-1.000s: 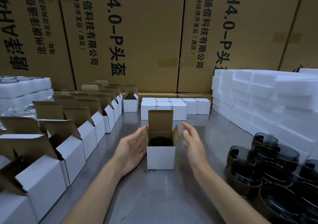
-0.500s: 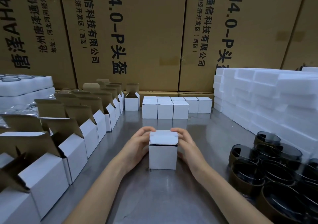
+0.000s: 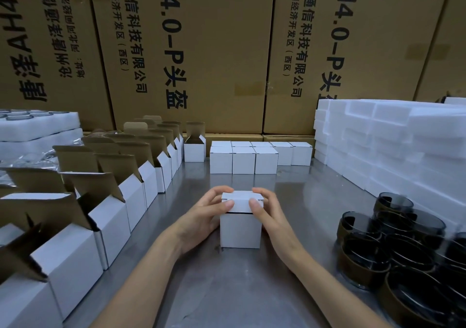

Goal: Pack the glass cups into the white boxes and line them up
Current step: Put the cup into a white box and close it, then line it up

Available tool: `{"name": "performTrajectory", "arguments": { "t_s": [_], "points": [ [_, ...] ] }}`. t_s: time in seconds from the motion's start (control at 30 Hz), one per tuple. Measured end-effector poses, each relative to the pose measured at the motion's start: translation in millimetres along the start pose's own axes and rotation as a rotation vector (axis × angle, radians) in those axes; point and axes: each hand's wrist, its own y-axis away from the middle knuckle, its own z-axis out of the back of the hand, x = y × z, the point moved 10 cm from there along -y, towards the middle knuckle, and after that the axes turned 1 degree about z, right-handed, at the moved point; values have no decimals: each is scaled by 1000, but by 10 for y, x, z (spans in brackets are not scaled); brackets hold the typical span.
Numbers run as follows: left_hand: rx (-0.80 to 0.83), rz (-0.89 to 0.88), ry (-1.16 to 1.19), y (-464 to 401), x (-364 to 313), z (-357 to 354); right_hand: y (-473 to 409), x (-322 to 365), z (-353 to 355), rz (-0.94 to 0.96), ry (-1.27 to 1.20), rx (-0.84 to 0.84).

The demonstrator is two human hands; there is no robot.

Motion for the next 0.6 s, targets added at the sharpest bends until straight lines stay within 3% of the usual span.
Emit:
{"name": "performTrajectory", "arguments": {
  "t_s": [0.23,0.43,0.6],
  "points": [
    [-46,-53,0,16,-42,28,8,56,19,53,-39,-28],
    [15,-8,-4,34,2,-10,-11,15,-14,11,-138,7],
    [57,37,37,58,20,-32,-8,-4,-49,14,-50,16]
  ]
}}
